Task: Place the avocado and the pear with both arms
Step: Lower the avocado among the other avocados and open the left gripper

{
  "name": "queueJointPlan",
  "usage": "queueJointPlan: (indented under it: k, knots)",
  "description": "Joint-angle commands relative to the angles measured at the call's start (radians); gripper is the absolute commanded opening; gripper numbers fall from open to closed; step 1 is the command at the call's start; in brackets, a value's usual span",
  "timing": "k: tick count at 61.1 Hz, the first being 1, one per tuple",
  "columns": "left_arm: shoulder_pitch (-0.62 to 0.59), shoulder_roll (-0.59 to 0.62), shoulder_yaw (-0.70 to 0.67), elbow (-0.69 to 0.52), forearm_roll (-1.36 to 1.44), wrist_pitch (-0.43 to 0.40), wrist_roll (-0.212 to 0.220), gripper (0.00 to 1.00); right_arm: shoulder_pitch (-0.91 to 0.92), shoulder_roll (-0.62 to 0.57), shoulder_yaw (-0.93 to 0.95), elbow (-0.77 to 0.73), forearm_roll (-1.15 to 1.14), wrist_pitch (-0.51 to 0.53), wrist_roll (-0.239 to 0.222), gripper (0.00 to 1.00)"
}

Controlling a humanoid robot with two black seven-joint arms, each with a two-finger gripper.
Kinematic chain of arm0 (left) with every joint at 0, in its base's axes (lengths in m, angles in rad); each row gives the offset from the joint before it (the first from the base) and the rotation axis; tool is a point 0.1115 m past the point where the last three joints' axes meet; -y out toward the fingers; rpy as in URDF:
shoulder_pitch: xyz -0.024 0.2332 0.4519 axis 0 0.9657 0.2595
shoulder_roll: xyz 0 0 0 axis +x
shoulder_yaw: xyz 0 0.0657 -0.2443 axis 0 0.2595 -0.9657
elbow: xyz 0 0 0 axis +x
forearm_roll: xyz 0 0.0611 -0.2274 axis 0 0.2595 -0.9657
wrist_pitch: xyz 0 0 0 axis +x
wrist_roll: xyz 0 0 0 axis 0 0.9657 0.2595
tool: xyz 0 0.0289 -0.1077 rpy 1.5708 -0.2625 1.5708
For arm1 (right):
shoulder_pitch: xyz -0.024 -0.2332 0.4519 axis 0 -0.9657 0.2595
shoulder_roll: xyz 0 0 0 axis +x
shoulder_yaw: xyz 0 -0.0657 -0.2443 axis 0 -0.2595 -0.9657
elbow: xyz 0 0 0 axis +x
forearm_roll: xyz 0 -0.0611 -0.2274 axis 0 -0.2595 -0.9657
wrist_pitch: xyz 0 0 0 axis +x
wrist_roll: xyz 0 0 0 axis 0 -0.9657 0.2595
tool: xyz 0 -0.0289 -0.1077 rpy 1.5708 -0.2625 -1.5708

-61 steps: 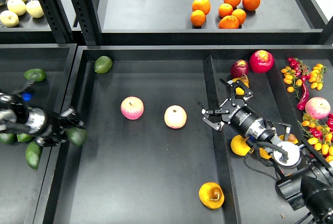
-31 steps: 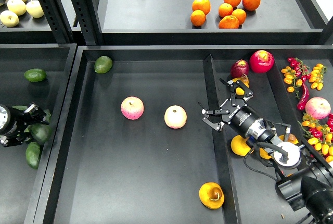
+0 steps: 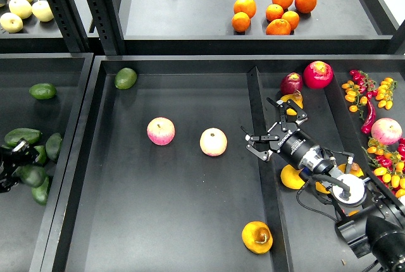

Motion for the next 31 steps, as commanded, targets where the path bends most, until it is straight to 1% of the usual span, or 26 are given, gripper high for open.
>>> queueJointPlan:
  k: [1, 31]
  knots:
    - [0.01, -0.003, 0.0, 0.007, 0.0, 0.0, 0.0, 0.46, -0.001, 0.0, 0.0, 0.0, 0.0, 0.0, 0.0, 1.0]
    - [0.033, -0.008, 0.003, 0.025, 0.002, 0.0, 0.0, 0.48, -0.001, 0.0, 0.0, 0.0, 0.0, 0.0, 0.0, 1.0]
